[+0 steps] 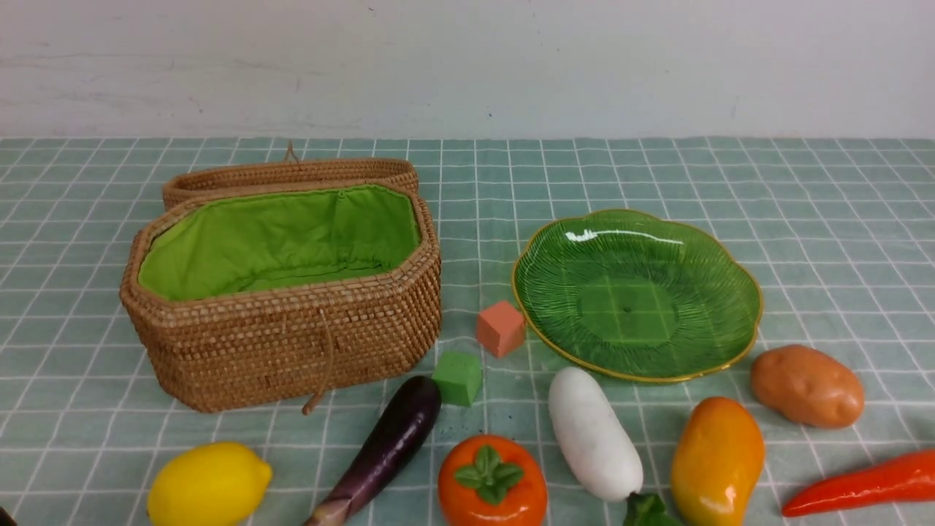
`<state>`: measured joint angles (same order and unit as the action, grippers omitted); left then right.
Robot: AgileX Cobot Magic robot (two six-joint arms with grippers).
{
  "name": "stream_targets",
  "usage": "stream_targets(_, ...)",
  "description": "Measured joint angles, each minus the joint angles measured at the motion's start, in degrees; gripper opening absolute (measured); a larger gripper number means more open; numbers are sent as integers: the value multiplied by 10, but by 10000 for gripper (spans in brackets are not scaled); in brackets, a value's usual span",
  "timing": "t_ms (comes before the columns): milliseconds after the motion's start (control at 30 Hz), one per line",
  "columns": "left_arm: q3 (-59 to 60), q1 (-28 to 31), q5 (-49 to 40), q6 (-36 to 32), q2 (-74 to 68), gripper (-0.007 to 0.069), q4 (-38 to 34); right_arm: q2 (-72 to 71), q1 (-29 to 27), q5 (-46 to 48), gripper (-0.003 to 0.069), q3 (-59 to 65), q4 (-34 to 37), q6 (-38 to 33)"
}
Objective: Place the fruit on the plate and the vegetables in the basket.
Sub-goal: Grab a lemon with your left arm and place it on the plate on the right
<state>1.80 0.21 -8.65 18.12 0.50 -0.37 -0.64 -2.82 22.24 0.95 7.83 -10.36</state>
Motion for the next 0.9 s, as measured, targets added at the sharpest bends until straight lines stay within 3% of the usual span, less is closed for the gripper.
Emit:
stream_targets(300, -5, 0, 185, 42, 0, 239, -48, 0, 0, 0, 241, 0, 0, 0)
stream_targets(433, -63, 0, 169, 41, 0, 239, -37, 0, 0, 0, 241, 0, 0, 0)
stream_targets(533, -167, 0, 109, 25, -30, 239, 4, 0, 0, 0, 241, 0, 0, 0)
stream_targets(600, -279, 0, -6, 8, -97, 239, 41, 0, 0, 0, 241, 0, 0, 0)
stream_targets(633, -287, 0, -15, 7, -103, 239, 43, 0, 0, 0, 241, 0, 0, 0)
stream_targets(767, -417, 0, -217, -1, -241, 239, 73, 0, 0, 0, 241, 0, 0, 0)
stream_targets(900, -435, 0, -268, -2, -336, 239, 113, 0, 0, 0, 241, 0, 0, 0)
